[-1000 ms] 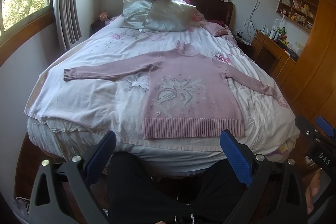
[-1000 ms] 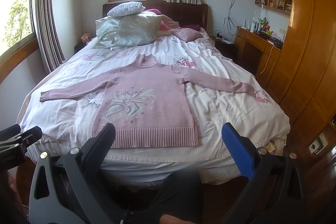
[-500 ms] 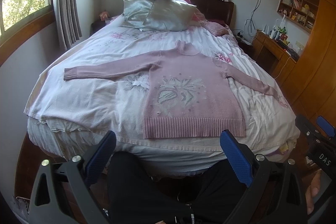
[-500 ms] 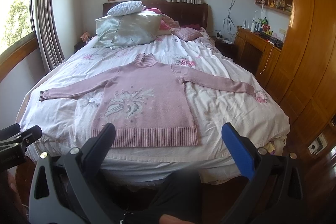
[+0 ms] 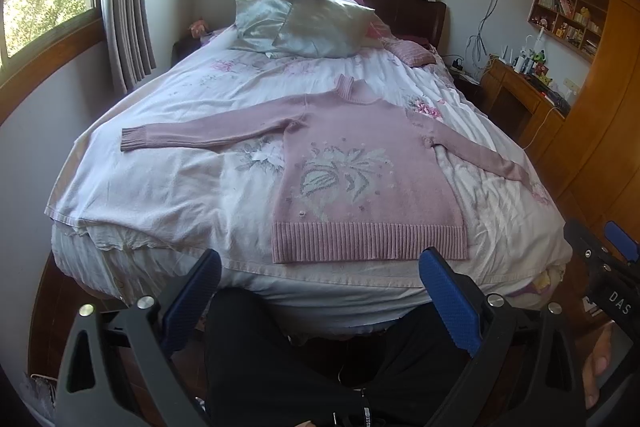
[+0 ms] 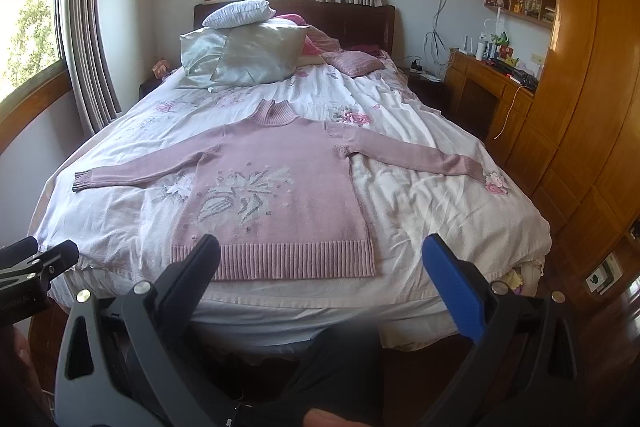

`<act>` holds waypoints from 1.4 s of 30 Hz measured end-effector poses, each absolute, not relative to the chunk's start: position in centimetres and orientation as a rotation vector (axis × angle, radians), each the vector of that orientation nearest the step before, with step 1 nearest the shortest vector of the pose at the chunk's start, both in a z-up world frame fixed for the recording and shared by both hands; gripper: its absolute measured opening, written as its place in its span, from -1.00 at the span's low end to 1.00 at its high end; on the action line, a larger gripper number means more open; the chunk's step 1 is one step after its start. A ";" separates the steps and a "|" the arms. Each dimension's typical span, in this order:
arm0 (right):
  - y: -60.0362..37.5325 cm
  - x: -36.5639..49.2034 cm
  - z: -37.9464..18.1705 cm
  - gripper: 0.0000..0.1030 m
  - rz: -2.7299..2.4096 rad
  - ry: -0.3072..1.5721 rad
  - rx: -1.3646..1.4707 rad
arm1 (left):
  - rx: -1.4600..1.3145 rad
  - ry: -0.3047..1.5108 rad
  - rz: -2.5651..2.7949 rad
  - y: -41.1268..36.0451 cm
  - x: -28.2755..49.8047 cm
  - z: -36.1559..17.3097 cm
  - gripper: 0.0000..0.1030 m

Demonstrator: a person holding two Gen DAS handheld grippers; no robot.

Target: Fold small clothes

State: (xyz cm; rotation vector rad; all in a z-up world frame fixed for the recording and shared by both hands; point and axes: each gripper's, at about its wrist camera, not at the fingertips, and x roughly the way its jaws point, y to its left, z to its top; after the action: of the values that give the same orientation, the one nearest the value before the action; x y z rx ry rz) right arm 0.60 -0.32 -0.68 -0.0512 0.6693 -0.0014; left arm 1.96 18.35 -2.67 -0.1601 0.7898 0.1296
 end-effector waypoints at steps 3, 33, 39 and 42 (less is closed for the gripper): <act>-0.4 0.6 -0.7 0.95 0.000 0.671 -0.049 | -0.161 0.789 0.130 18.3 2.0 -2.7 0.93; -0.5 1.0 -1.1 0.95 -0.005 0.681 -0.050 | -0.163 0.806 0.136 18.6 2.6 -3.8 0.93; -0.7 1.8 -1.7 0.95 -0.013 0.696 -0.053 | -0.159 0.817 0.141 18.9 3.6 -4.5 0.93; -1.0 3.0 -2.3 0.95 -0.023 0.708 -0.061 | -0.156 0.813 0.138 19.0 4.3 -4.9 0.93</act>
State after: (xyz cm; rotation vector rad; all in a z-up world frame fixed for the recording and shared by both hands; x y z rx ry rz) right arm 2.98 -0.95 -2.26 -0.0615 0.7080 -0.0228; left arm 4.32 19.02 -4.86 -0.1556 0.8132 0.1380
